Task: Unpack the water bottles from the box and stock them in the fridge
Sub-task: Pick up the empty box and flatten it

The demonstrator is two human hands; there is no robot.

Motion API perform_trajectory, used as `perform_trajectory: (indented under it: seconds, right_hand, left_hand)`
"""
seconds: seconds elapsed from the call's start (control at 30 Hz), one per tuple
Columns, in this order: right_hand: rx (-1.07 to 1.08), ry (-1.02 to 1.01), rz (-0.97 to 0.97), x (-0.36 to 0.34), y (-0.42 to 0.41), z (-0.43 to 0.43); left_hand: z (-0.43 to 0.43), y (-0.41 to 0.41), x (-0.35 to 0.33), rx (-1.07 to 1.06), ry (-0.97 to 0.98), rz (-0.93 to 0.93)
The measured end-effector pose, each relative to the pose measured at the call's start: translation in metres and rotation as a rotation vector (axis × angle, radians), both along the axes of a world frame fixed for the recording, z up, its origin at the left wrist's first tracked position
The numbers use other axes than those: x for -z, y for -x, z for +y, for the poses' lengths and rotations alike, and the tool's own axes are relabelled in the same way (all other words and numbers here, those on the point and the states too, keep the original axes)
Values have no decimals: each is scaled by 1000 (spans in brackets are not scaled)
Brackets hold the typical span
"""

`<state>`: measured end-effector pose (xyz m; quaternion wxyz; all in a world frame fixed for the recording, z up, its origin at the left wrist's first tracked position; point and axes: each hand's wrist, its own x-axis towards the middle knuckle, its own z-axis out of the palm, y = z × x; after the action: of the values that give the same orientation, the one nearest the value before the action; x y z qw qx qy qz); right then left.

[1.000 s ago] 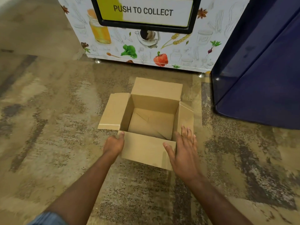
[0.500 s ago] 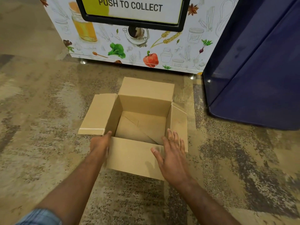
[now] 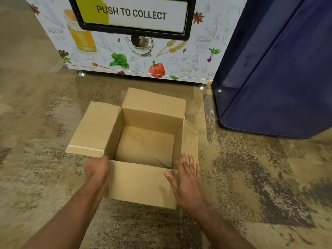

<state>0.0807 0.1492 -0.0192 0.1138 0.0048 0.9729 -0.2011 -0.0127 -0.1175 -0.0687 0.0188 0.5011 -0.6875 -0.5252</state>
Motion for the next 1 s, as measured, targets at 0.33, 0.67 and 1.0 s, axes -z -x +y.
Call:
perform_trajectory:
  seconds: [0.33,0.67,1.0]
  right_hand:
    - [222,77,141,-150,-46,17]
    - [531,318,368,-397,-73,73]
    - [469,556,217,-598,-117,97]
  left_hand:
    - [-28,-67,-176,93,-61,70]
    - [-69,-87,-418,383,-113,77]
    - [-80,-106,-619,576,-145,142]
